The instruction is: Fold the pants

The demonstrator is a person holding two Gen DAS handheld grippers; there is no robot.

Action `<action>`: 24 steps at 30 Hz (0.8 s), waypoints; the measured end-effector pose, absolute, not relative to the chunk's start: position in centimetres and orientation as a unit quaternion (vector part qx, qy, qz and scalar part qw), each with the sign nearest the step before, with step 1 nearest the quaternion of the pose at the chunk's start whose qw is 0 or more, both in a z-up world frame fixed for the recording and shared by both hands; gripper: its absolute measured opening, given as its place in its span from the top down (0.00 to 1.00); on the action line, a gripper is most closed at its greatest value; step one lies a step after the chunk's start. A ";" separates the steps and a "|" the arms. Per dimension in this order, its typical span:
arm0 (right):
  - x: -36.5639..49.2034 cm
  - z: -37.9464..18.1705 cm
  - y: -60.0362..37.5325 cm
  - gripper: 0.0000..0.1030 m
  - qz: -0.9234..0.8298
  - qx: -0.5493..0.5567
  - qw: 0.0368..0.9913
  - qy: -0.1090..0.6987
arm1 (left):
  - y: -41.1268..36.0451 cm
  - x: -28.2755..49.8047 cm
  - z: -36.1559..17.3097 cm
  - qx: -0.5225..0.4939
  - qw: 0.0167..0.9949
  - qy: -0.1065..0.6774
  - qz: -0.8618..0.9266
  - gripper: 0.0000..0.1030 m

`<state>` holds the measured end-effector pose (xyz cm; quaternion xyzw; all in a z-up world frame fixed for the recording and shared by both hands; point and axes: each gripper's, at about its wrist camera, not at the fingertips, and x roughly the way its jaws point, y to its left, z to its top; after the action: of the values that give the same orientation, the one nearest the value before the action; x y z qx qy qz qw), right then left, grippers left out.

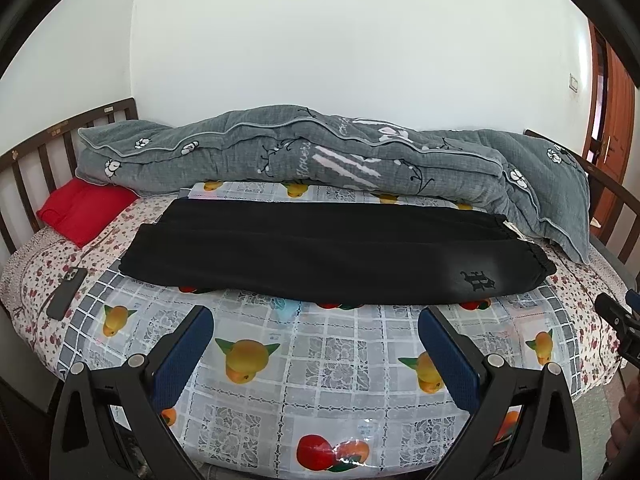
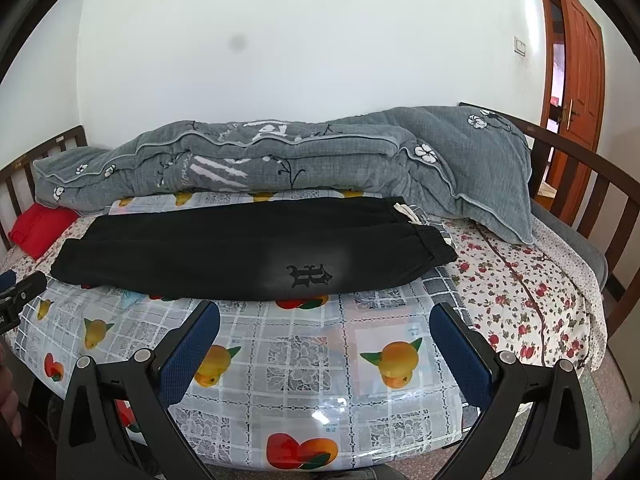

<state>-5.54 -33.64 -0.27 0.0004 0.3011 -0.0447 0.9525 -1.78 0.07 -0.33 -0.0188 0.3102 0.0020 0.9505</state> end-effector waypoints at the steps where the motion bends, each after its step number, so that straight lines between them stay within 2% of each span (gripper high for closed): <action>1: -5.5 -0.3 -33.7 0.00 -0.045 0.000 0.953 0.301 | 0.1 -1.8 -0.3 -0.020 0.950 0.310 0.002 0.00; 24: -5.2 -1.0 -33.9 0.00 -0.043 -0.007 0.952 0.303 | -0.2 -1.2 -1.3 -0.017 0.950 0.312 -0.005 0.00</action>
<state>-5.24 -33.87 -1.05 -0.0071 0.3034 -0.0434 0.9519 -1.21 -0.21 -1.28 -0.0175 0.3119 -0.0050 0.9499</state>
